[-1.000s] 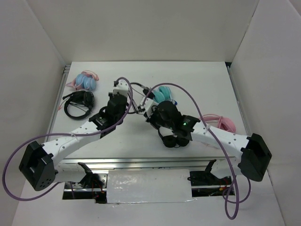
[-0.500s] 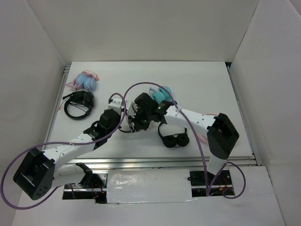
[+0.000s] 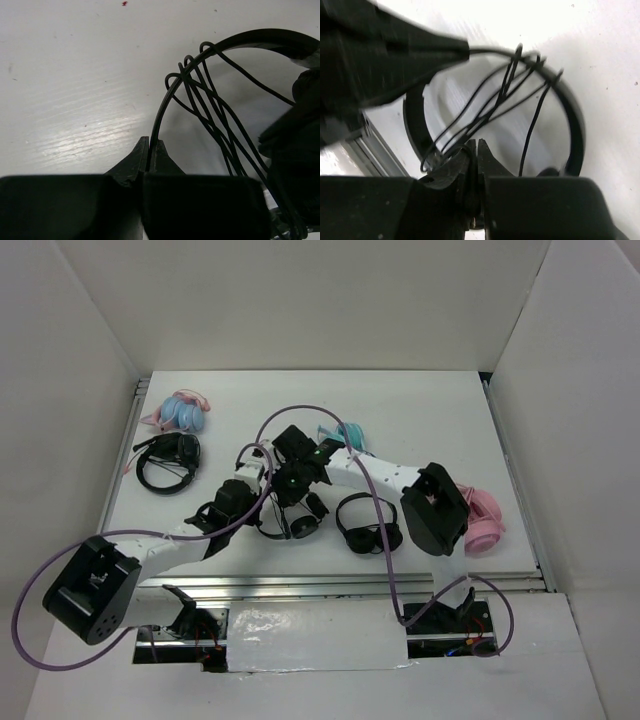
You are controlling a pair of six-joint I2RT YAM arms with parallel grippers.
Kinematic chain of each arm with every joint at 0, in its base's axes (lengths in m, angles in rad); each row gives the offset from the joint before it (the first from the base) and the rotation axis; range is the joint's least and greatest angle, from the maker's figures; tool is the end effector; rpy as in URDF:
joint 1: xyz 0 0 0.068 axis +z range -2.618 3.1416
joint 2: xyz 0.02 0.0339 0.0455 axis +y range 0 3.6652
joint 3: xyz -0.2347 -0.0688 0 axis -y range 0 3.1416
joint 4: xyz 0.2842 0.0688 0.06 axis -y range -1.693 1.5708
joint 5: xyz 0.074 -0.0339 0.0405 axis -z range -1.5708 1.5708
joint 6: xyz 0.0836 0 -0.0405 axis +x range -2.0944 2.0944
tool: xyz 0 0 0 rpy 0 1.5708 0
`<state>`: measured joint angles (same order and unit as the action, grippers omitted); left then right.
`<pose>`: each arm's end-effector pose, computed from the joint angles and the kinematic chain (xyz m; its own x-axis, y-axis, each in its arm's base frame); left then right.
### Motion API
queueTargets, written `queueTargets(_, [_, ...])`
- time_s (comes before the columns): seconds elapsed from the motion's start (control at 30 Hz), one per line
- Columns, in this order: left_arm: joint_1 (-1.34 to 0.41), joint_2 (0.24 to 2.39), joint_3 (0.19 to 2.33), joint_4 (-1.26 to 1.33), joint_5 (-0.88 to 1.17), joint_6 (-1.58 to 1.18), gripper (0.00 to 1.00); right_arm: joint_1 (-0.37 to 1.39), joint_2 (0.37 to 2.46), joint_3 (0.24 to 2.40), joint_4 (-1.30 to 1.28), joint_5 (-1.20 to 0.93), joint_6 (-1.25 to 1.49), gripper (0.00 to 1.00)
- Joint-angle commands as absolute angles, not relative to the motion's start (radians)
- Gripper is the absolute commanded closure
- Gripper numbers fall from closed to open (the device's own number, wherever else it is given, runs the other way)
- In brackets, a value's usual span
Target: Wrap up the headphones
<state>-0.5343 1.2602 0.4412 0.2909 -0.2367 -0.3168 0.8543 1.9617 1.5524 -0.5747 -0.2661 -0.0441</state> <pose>0.2856 -0.1462 0.0921 -0.5120 -0.0489 -0.8576 0.1697 0.9729 -0.1568 0.2984 0.3762 0.1437 -0.5101 -0.6504 -0.5628 -0.8465 0.4956 0.1944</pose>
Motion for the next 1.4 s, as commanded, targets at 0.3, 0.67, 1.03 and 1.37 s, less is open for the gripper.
queueTargets(0.3, [-0.479, 1.324, 0.472, 0.387, -0.112, -0.357, 1.00, 0.822, 2.086, 1.695, -0.589, -0.184, 0.123, 0.79])
queueTargets(0.67, [-0.476, 1.385, 0.561, 0.247, -0.178, -0.382, 0.99, 0.802, 2.125, 1.720, -0.618, -0.164, 0.158, 0.70])
queueTargets(1.03, [-0.480, 1.368, 0.571, 0.212, -0.199, -0.397, 0.75, 0.788, 2.091, 1.690, -0.603, -0.173, 0.170, 0.69])
queueTargets(1.37, [-0.482, 1.338, 0.589, 0.161, -0.245, -0.419, 0.52, 0.796, 1.939, 1.710, -0.531, -0.166, 0.149, 0.55])
